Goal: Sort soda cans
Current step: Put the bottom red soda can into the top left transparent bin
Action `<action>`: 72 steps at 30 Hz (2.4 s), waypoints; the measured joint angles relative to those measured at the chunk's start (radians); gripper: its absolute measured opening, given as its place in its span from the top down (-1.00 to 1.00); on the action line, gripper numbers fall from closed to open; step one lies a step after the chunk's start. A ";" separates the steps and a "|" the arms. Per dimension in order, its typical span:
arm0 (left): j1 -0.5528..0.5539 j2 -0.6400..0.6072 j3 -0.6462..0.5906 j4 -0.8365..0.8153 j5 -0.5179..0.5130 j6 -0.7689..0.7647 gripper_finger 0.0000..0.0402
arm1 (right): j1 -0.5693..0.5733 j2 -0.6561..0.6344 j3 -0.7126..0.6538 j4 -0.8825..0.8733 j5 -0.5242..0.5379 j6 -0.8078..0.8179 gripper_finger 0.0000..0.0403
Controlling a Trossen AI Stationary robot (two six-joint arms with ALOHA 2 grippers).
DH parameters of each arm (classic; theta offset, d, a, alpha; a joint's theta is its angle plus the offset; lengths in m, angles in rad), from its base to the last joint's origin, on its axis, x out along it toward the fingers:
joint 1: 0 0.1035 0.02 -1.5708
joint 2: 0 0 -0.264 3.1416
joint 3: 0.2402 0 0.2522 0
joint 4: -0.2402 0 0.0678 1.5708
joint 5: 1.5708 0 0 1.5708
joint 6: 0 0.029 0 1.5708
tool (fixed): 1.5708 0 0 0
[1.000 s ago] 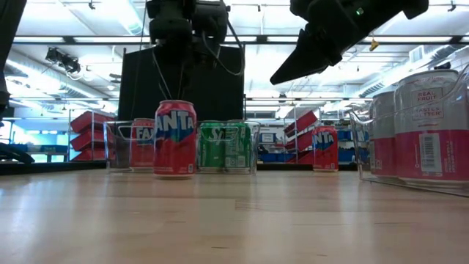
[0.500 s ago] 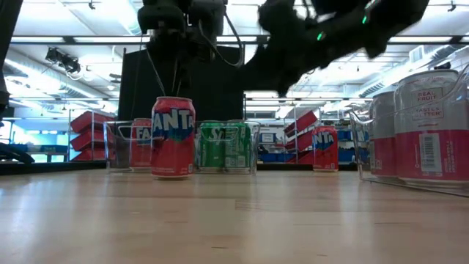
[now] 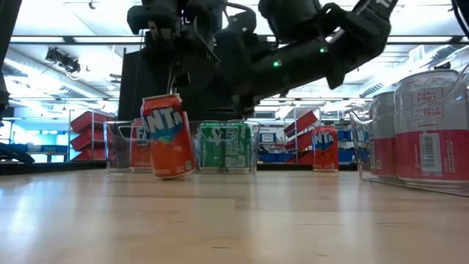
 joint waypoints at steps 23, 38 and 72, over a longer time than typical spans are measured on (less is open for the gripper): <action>-0.006 0.002 0.021 -0.001 -0.039 -0.101 -0.46 | -0.073 0.014 0.020 -0.014 -0.049 0.000 1.00; -0.030 0.002 0.009 -0.001 -0.127 -0.137 -0.52 | -0.077 0.014 0.020 -0.031 -0.049 -0.007 1.00; -0.030 0.006 -0.070 0.118 -0.100 -0.126 -0.53 | -0.084 0.013 0.020 -0.026 -0.056 -0.008 1.00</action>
